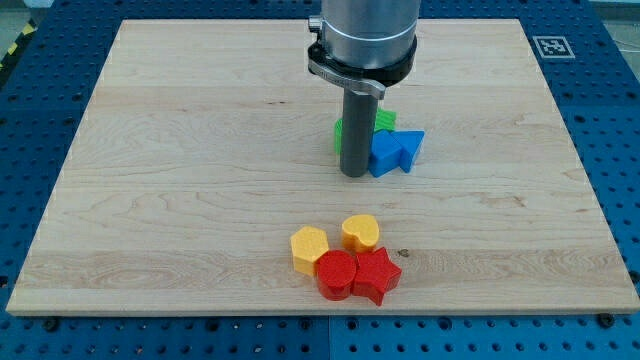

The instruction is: Slide the red circle to the top left of the green circle

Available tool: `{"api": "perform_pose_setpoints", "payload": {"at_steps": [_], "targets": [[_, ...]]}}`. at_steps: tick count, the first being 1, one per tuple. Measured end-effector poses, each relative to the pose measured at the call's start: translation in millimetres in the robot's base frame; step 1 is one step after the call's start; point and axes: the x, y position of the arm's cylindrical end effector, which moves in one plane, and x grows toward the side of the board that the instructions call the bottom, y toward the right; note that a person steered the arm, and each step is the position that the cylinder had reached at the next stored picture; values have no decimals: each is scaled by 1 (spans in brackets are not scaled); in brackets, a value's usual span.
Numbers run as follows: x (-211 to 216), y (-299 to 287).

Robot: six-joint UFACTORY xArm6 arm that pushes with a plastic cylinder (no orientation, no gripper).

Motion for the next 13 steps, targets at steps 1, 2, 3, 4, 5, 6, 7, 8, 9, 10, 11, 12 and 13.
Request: {"api": "perform_pose_setpoints", "payload": {"at_steps": [1,2,3,4,5,6,7,8,9,10,11,12,13], "targets": [[3,-12],[12,17],[45,82],[88,136],[141,140],[151,132],[151,128],[151,116],[150,70],[150,-5],[145,-63],[102,-92],[93,-94]]}}
